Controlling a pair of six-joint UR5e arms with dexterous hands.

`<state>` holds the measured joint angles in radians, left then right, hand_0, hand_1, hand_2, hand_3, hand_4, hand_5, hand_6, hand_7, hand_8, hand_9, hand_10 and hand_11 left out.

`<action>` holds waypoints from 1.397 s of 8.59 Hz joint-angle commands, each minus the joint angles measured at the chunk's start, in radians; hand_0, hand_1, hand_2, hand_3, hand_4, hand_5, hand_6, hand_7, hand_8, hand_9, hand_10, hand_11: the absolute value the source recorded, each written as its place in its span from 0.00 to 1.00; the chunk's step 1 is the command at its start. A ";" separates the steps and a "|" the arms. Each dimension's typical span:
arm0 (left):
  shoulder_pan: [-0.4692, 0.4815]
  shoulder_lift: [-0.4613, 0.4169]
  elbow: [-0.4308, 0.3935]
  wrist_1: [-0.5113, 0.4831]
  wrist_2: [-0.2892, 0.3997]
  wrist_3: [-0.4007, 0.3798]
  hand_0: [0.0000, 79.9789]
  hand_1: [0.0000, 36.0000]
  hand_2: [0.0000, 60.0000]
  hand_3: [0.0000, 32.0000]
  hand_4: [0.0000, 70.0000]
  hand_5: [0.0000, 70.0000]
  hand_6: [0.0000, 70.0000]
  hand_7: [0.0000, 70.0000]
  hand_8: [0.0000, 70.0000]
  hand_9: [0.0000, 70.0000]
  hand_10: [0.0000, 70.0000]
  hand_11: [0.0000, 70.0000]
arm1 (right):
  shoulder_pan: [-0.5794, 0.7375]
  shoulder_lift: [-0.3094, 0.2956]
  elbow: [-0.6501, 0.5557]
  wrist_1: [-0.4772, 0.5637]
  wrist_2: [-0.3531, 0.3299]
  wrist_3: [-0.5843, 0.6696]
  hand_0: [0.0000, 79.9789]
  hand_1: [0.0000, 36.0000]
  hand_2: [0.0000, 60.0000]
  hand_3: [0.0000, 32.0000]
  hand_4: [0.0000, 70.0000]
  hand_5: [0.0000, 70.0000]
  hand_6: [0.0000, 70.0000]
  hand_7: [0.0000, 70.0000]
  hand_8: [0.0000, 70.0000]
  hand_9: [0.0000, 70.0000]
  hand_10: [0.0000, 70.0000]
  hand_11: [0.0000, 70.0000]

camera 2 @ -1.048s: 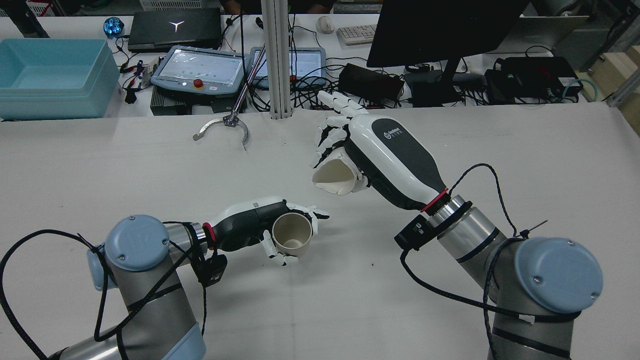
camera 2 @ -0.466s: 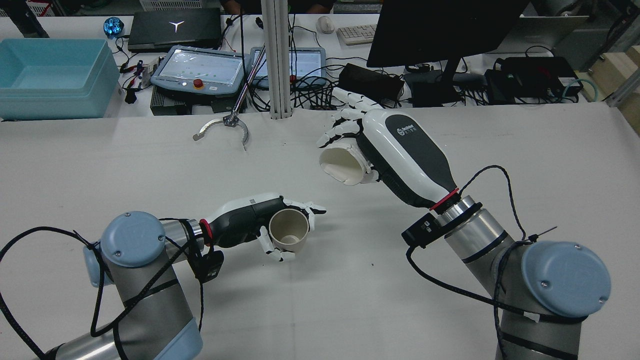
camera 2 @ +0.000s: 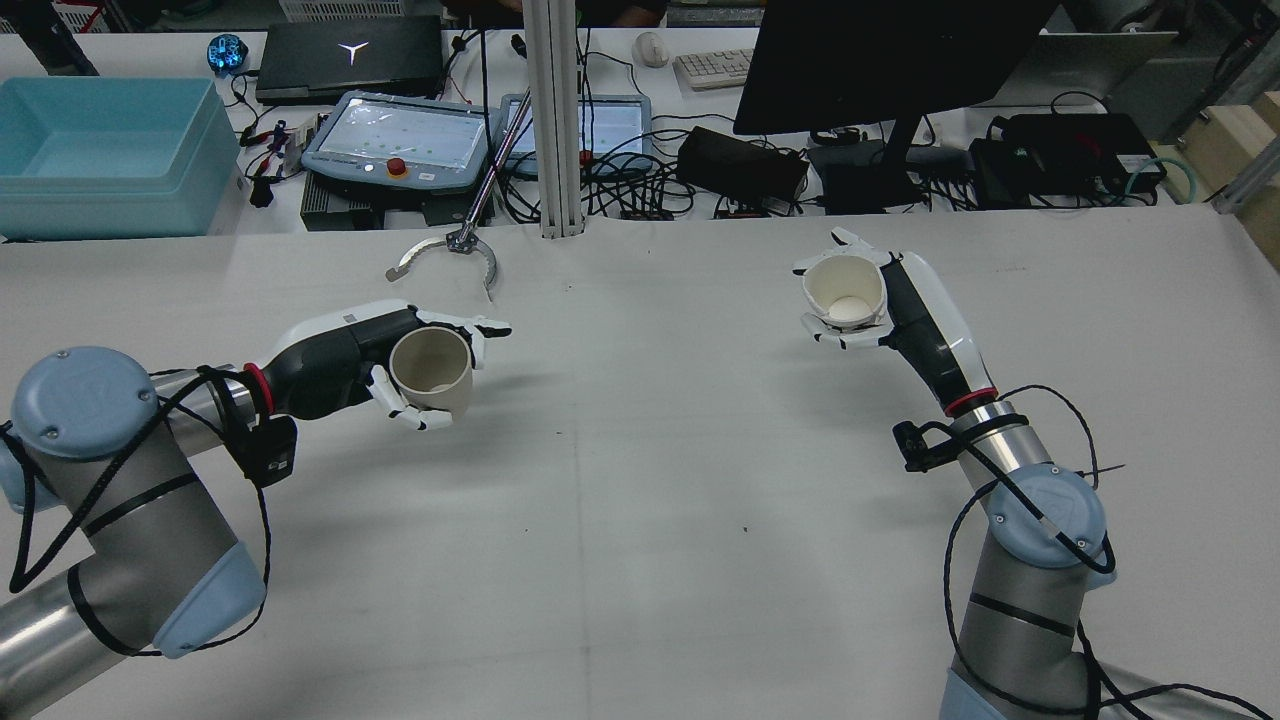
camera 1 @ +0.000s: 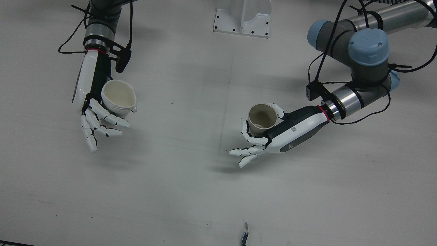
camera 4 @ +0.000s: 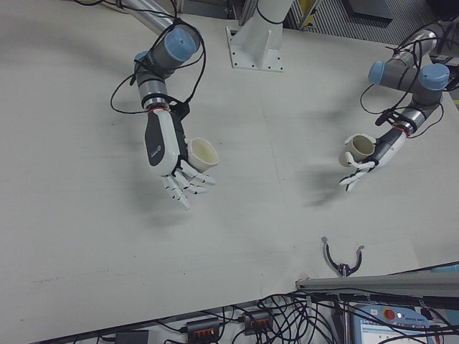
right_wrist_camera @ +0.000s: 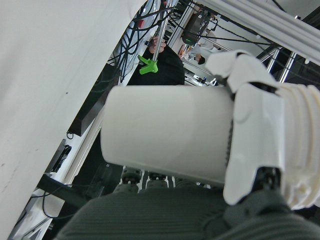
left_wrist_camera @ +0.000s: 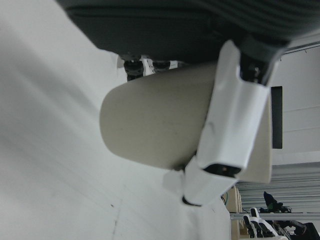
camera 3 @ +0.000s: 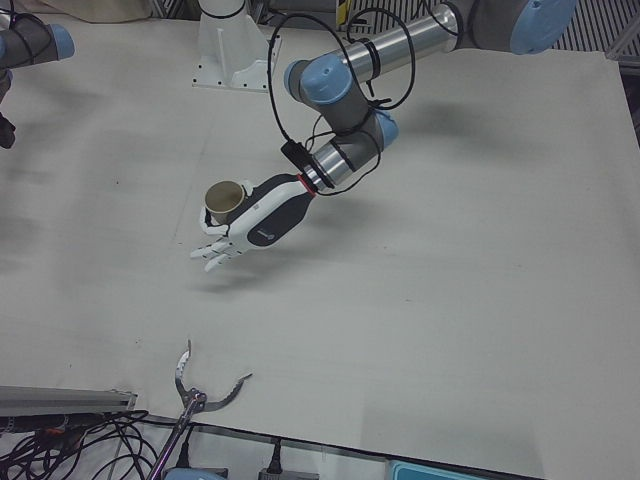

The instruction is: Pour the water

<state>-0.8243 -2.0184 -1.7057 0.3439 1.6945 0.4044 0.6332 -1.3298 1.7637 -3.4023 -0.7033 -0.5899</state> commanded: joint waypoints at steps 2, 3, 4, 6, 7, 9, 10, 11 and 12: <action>-0.208 0.266 -0.063 -0.109 0.014 -0.059 1.00 1.00 1.00 0.00 0.84 1.00 0.17 0.19 0.06 0.02 0.11 0.21 | 0.019 -0.104 -0.075 0.041 -0.001 0.171 0.66 0.49 0.37 0.00 0.61 0.17 0.51 0.34 0.25 0.25 0.25 0.38; -0.243 0.312 -0.061 -0.140 0.036 -0.064 1.00 1.00 1.00 0.00 0.85 1.00 0.17 0.19 0.06 0.02 0.10 0.21 | 0.022 -0.141 -0.084 0.072 -0.001 0.174 0.64 0.46 0.37 0.00 0.57 0.17 0.52 0.34 0.27 0.27 0.27 0.40; -0.252 0.370 -0.061 -0.181 0.036 -0.065 1.00 1.00 1.00 0.00 0.84 1.00 0.17 0.19 0.06 0.02 0.10 0.21 | 0.019 -0.159 -0.133 0.115 -0.002 0.192 0.64 0.44 0.36 0.00 0.58 0.17 0.54 0.35 0.29 0.29 0.28 0.42; -0.260 0.421 -0.066 -0.216 0.036 -0.068 1.00 1.00 1.00 0.00 0.84 1.00 0.17 0.19 0.06 0.02 0.10 0.21 | 0.011 -0.169 -0.194 0.199 -0.007 0.216 0.63 0.44 0.36 0.00 0.50 0.17 0.50 0.31 0.25 0.25 0.26 0.40; -0.291 0.423 -0.068 -0.220 0.037 -0.078 1.00 1.00 1.00 0.00 0.84 1.00 0.16 0.19 0.06 0.02 0.10 0.21 | 0.014 -0.172 -0.167 0.202 -0.008 0.228 0.63 0.45 0.34 0.00 0.45 0.16 0.46 0.28 0.24 0.24 0.24 0.36; -0.326 0.423 -0.072 -0.220 0.063 -0.081 1.00 1.00 1.00 0.00 0.83 1.00 0.16 0.19 0.06 0.02 0.10 0.21 | 0.083 -0.173 -0.055 0.198 -0.042 0.226 0.64 0.46 0.34 0.00 0.44 0.16 0.44 0.31 0.23 0.23 0.17 0.26; -0.328 0.426 -0.059 -0.220 0.066 -0.075 1.00 1.00 1.00 0.00 0.84 1.00 0.17 0.19 0.06 0.02 0.10 0.20 | 0.126 -0.173 0.020 0.192 -0.068 0.211 0.64 0.47 0.35 0.00 0.47 0.16 0.46 0.33 0.23 0.23 0.15 0.24; -0.343 0.499 -0.030 -0.289 0.054 -0.069 1.00 1.00 1.00 0.00 0.85 1.00 0.17 0.19 0.06 0.02 0.10 0.21 | 0.156 -0.173 0.054 0.190 -0.085 0.196 0.65 0.47 0.38 0.00 0.53 0.16 0.51 0.41 0.23 0.21 0.13 0.20; -0.399 0.542 0.079 -0.401 0.050 -0.075 1.00 1.00 1.00 0.00 0.81 1.00 0.17 0.19 0.06 0.02 0.10 0.21 | 0.160 -0.180 0.060 0.190 -0.087 0.196 0.65 0.51 0.39 0.00 0.47 0.17 0.53 0.42 0.19 0.15 0.11 0.18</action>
<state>-1.1544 -1.5682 -1.7577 0.1000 1.7530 0.3304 0.7501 -1.5028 1.7635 -3.2095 -0.7659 -0.3797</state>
